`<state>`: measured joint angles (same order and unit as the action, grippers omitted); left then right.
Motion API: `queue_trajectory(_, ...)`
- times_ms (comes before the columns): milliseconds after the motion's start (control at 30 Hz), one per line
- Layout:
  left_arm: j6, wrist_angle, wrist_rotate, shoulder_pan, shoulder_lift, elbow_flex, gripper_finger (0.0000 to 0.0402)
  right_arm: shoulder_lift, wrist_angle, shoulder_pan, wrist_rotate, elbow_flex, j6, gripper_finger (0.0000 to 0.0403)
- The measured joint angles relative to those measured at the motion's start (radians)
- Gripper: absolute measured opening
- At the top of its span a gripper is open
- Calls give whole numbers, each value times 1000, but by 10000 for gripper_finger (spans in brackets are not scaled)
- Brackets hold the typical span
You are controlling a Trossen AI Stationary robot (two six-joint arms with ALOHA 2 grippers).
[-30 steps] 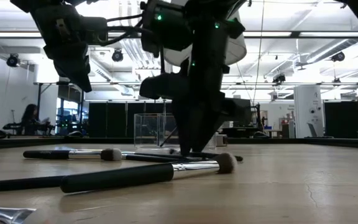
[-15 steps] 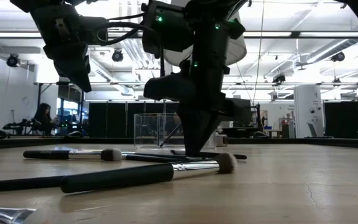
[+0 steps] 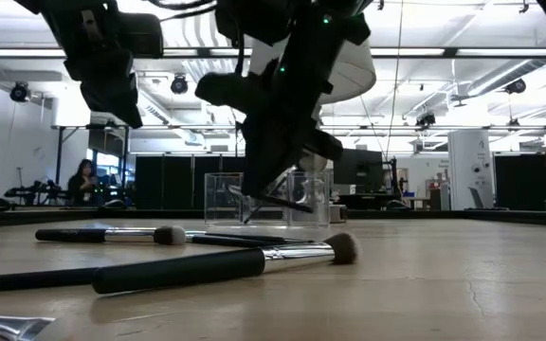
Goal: Put items in baskets/containers
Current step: Put the eyeshadow brush into the transparent organizer
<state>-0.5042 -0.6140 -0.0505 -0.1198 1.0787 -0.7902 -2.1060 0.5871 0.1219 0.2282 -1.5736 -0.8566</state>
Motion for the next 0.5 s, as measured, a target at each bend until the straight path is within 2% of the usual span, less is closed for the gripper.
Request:
queue_trajectory(167,-26,23,-75,-11,-55,14,20,66,-84,-2,62,65,0,4)
queue_trajectory(333,-56,151,-93,-11,-157,74,20,157,-213,0,119,178,0,5)
queue_trajectory(400,-86,189,-94,-11,-202,112,20,195,-231,-8,117,215,-11,6)
queue_trajectory(500,-157,248,-98,-10,-262,182,20,224,-230,-28,48,257,-16,7)
